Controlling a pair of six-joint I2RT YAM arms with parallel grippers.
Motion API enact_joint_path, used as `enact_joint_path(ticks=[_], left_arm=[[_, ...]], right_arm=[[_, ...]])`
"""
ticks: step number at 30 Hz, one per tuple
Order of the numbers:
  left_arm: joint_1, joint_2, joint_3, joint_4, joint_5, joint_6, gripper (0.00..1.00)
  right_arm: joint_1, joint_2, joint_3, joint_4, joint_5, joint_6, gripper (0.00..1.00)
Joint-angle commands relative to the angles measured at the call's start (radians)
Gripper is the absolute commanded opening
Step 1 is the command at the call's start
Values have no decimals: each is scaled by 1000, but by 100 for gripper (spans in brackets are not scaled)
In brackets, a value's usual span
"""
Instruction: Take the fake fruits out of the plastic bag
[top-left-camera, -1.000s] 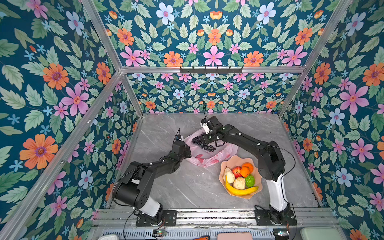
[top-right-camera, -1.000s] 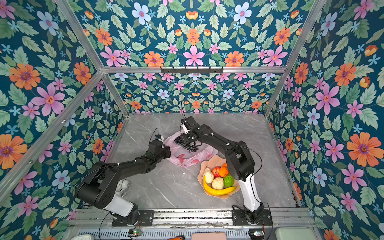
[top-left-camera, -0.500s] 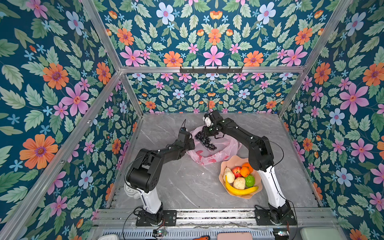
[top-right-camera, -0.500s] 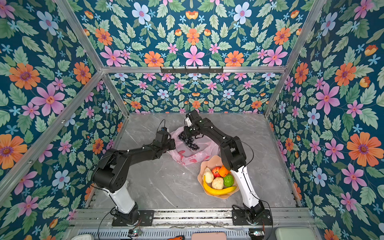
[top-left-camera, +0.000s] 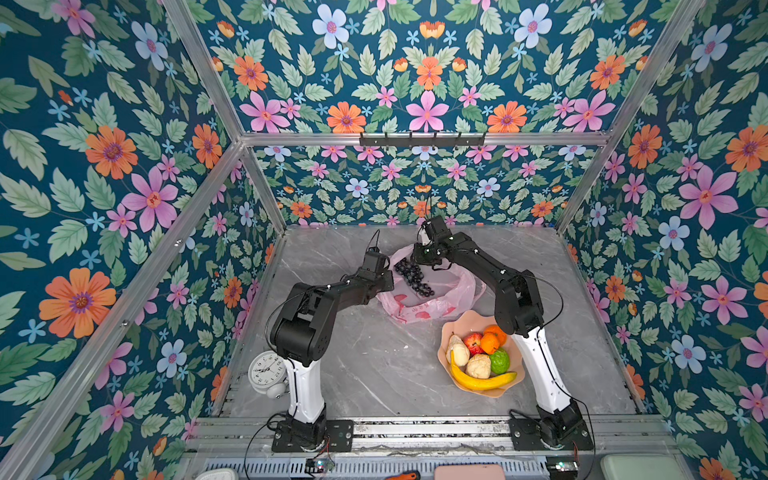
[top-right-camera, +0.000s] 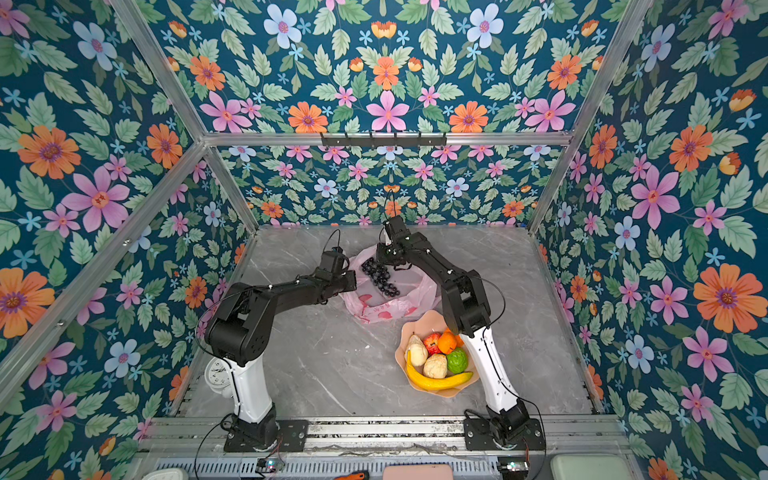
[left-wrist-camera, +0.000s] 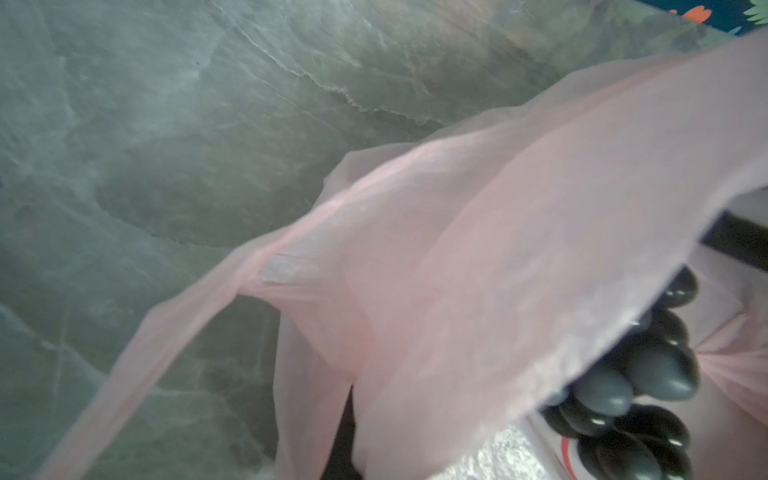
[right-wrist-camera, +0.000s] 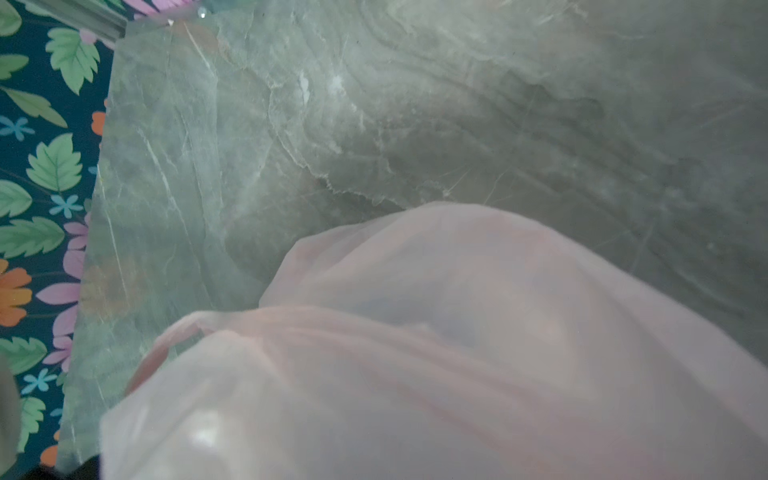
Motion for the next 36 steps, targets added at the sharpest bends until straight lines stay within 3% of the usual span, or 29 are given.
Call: enact_joint_path(ticks=[1, 5, 11, 21, 36], left_arm=[[-6, 1, -6, -10, 14, 19, 0], [-10, -3, -23, -2, 14, 25, 0], [-11, 3, -36, 18, 31, 28, 0], [-10, 4, -36, 34, 29, 23, 0], [-10, -1, -62, 61, 44, 16, 0]], right_arm=[[0, 20, 31, 36, 31, 62, 33], [1, 69, 102, 11, 32, 74, 42], [1, 148, 185, -4, -39, 69, 42], [5, 118, 94, 96, -193, 25, 35], [4, 160, 171, 26, -195, -23, 14]])
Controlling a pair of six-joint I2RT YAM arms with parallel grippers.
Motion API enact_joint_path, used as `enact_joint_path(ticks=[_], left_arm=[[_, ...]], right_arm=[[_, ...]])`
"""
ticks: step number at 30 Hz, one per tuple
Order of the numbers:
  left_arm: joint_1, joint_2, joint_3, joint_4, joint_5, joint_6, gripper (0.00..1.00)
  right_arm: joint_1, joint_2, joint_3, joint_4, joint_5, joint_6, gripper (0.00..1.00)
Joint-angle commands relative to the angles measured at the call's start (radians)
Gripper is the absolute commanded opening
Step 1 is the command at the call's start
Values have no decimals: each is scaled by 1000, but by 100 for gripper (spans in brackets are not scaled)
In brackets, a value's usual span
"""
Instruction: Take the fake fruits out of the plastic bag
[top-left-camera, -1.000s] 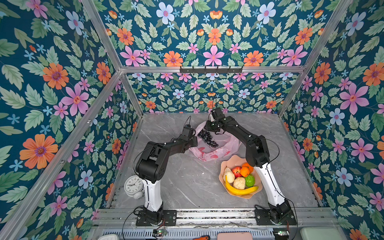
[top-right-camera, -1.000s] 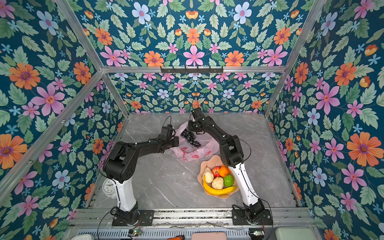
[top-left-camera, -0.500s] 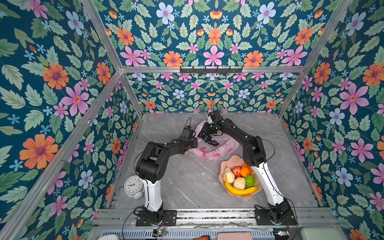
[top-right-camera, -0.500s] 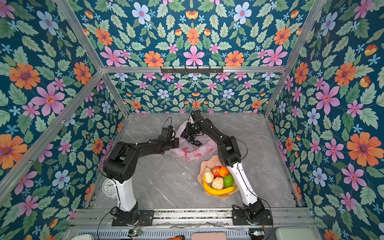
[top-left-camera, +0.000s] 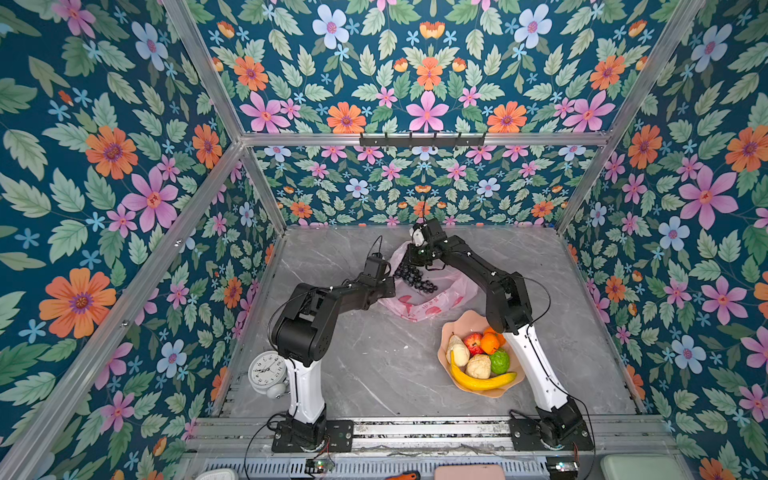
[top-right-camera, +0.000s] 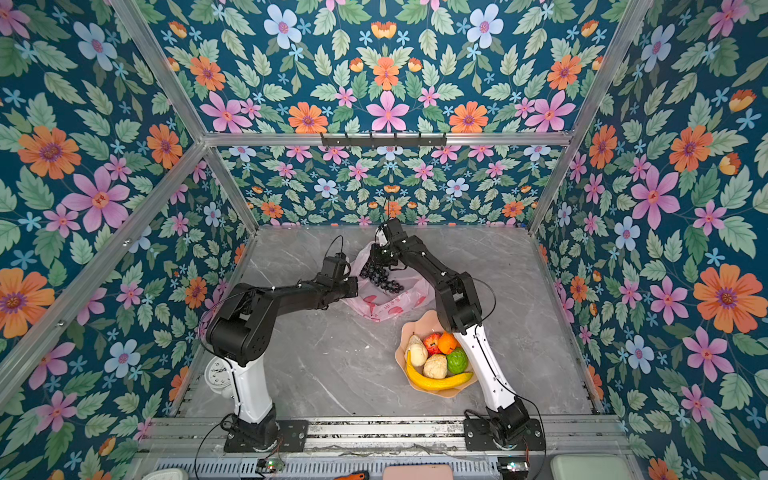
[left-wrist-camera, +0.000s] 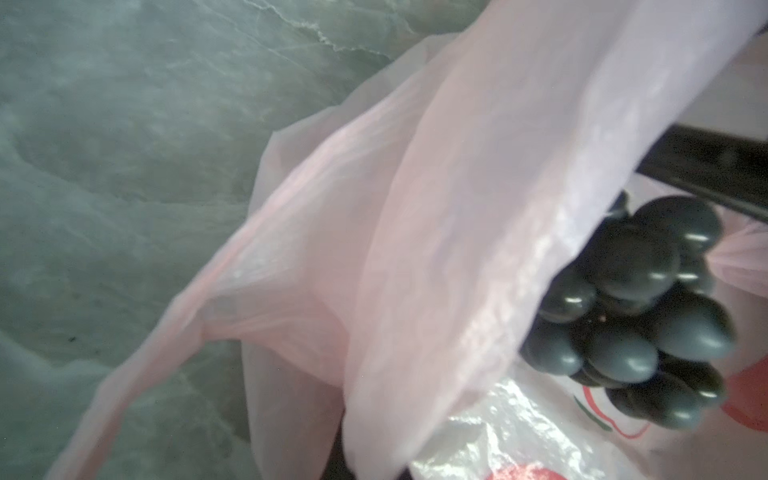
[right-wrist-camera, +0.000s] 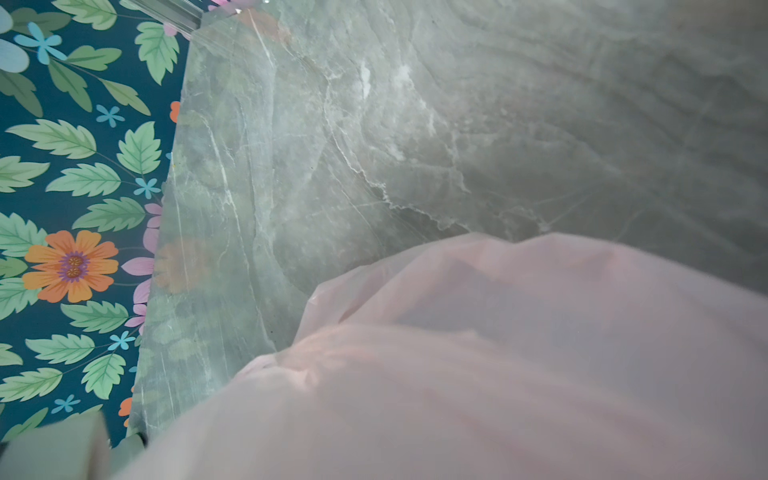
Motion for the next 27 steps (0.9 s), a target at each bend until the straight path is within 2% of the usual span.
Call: enact_joint_path(ticks=[1, 5, 10, 13, 16, 27], left_arm=[[0, -8, -5, 18, 7, -2, 0], [1, -15, -11, 19, 5, -3, 0], [1, -19, -17, 24, 5, -3, 0], [1, -20, -18, 24, 2, -3, 0], [0, -22, -21, 27, 1, -3, 0], [1, -21, -23, 26, -1, -2, 0]], right_arm=[[2, 21, 34, -39, -9, -20, 12], [6, 30, 60, -70, 6, -28, 11], [8, 37, 62, -77, 13, -37, 18], [7, 45, 72, -83, -1, -35, 27], [8, 55, 82, -94, 0, -33, 28], [8, 49, 86, -95, -6, -38, 5]])
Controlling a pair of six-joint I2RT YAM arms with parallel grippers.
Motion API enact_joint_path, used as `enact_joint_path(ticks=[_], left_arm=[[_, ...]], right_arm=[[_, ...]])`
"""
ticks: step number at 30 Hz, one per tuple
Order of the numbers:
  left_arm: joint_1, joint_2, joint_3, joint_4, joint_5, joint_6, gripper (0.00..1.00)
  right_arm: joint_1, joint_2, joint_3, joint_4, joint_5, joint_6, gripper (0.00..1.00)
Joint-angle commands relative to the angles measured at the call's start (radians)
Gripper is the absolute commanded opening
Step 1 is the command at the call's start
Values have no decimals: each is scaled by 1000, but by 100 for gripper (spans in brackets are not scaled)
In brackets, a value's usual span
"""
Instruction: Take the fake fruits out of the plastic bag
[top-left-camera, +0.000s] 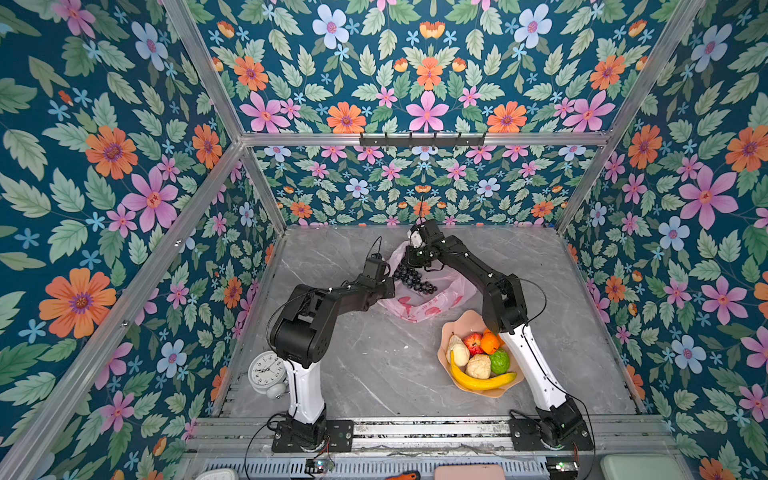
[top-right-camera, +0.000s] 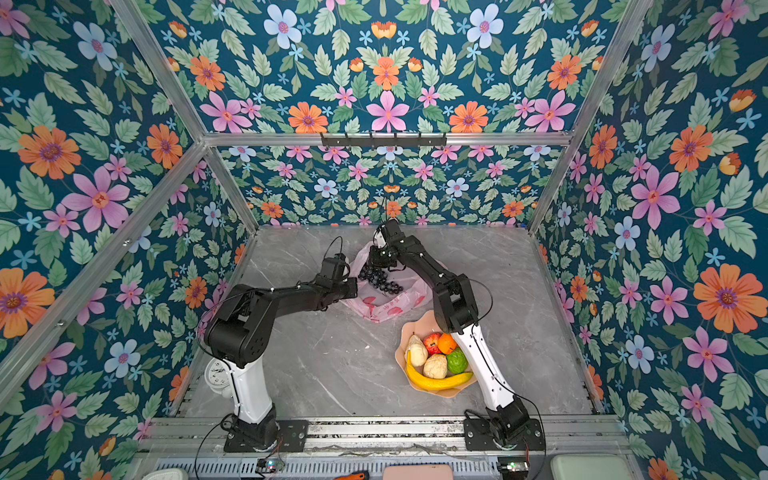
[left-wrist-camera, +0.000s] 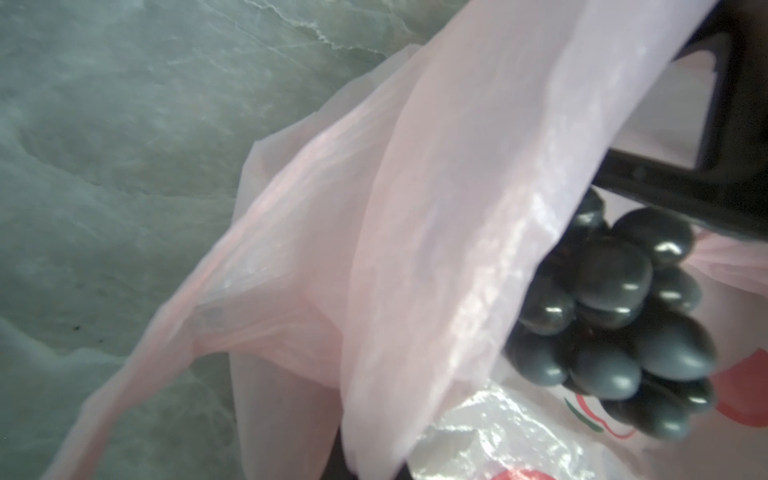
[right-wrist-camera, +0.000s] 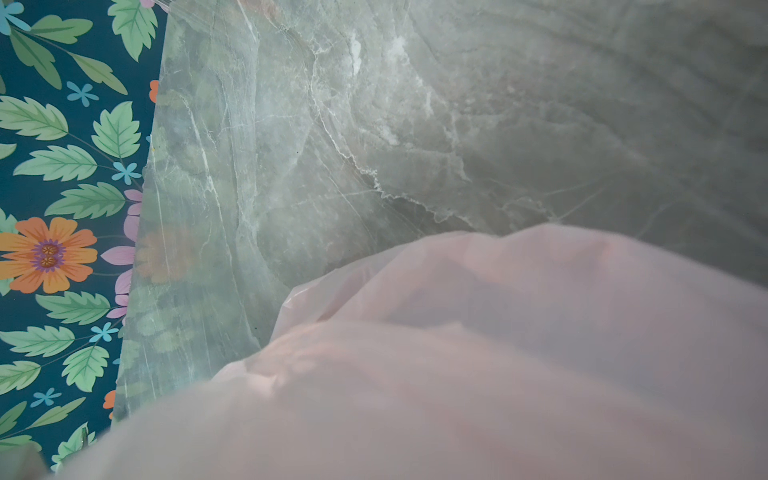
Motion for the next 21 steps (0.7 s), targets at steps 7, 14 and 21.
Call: enact_joint_path(ticks=[7, 14, 21], left_arm=[[0, -8, -6, 11, -8, -2, 0], [2, -16, -15, 9, -36, -9, 0], [8, -36, -35, 23, -48, -17, 0]], right_arm=[[3, -38, -12, -12, -17, -20, 0], [12, -113, -91, 28, -28, -29, 0], [15, -150, -136, 17, 5, -43, 0]])
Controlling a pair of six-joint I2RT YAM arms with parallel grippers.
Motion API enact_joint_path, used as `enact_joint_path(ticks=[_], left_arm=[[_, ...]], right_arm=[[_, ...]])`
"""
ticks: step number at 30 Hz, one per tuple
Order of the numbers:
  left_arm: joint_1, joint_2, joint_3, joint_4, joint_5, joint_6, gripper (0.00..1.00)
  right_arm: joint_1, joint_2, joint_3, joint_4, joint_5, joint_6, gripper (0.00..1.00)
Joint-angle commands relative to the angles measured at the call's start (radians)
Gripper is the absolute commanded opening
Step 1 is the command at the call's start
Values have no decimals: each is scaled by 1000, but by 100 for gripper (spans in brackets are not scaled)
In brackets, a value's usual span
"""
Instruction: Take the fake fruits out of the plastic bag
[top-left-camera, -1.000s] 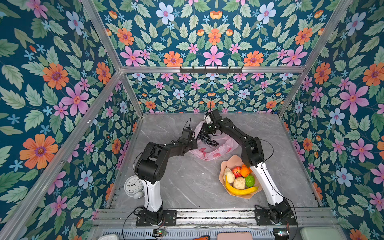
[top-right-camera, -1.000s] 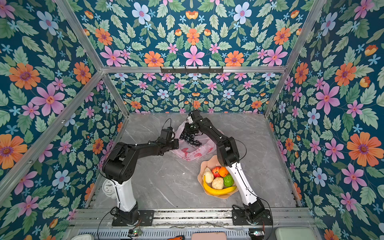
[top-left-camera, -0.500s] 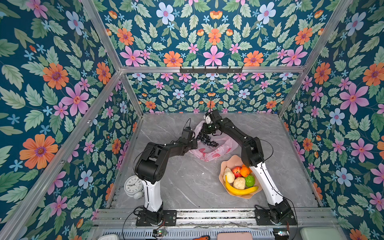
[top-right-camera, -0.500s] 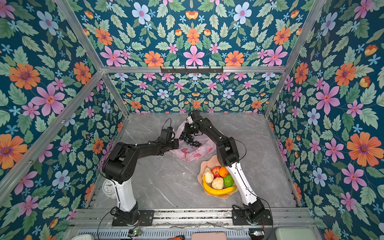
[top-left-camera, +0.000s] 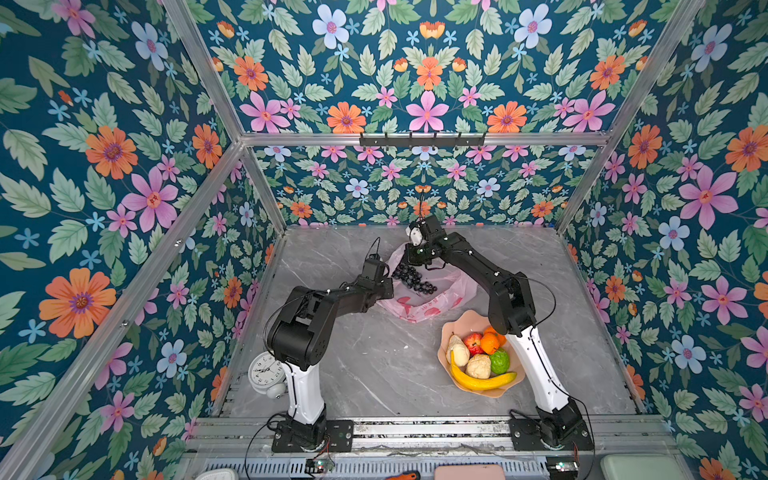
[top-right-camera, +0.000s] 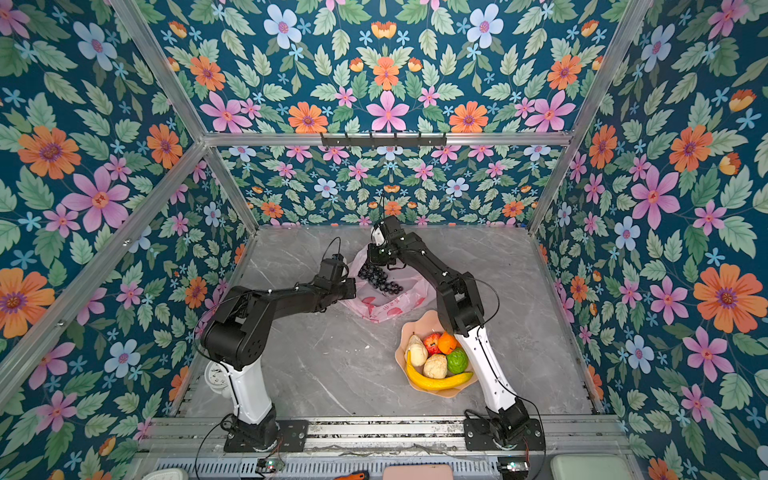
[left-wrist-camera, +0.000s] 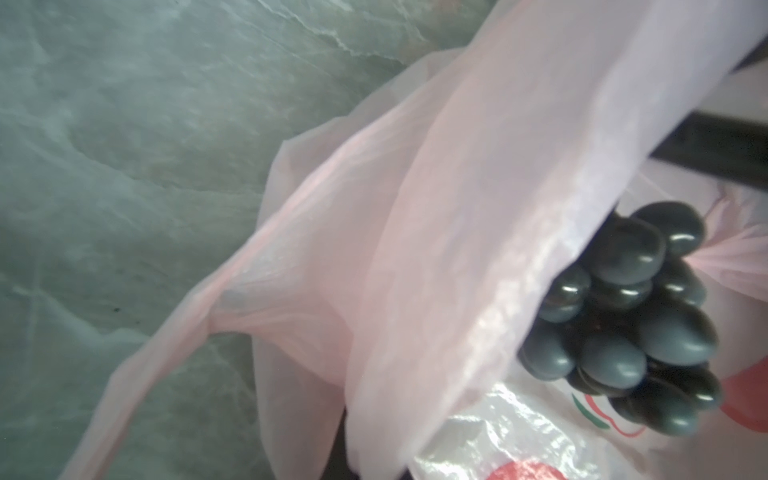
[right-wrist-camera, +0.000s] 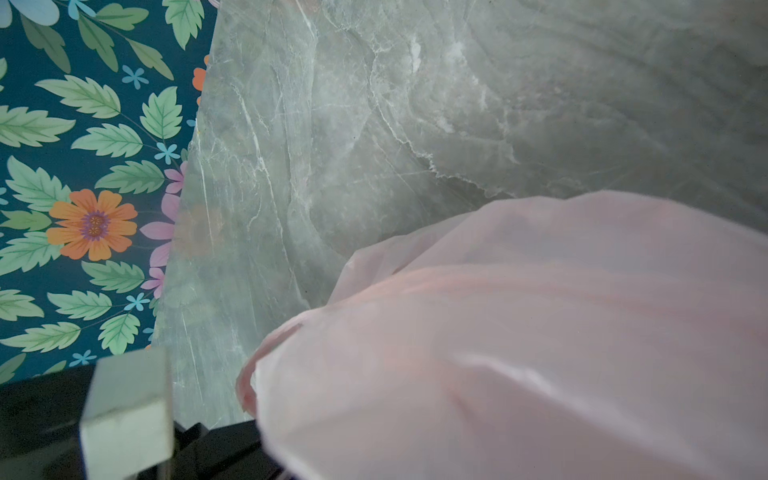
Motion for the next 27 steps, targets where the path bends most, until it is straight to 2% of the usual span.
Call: enact_joint_path(ticks=[1, 3, 9, 15, 18, 22, 27], left_arm=[[3, -9, -7, 18, -14, -7, 0], [3, -10, -9, 19, -13, -6, 0], [0, -3, -14, 31, 18, -9, 0], [-2, -4, -15, 36, 24, -10, 0], [-2, -2, -16, 36, 26, -10, 0], [-2, -3, -15, 37, 23, -10, 0], [-3, -6, -16, 37, 17, -9, 0]], right_arm=[[0, -5, 10, -16, 34, -25, 0], [-1, 6, 27, -40, 61, -34, 3], [-1, 68, 102, -91, 110, -31, 27], [-2, 126, 175, -125, 111, -27, 36], [-1, 132, 174, -120, 104, -23, 34], [-1, 132, 168, -121, 87, -25, 21], [0, 129, 156, -116, 69, -19, 10]])
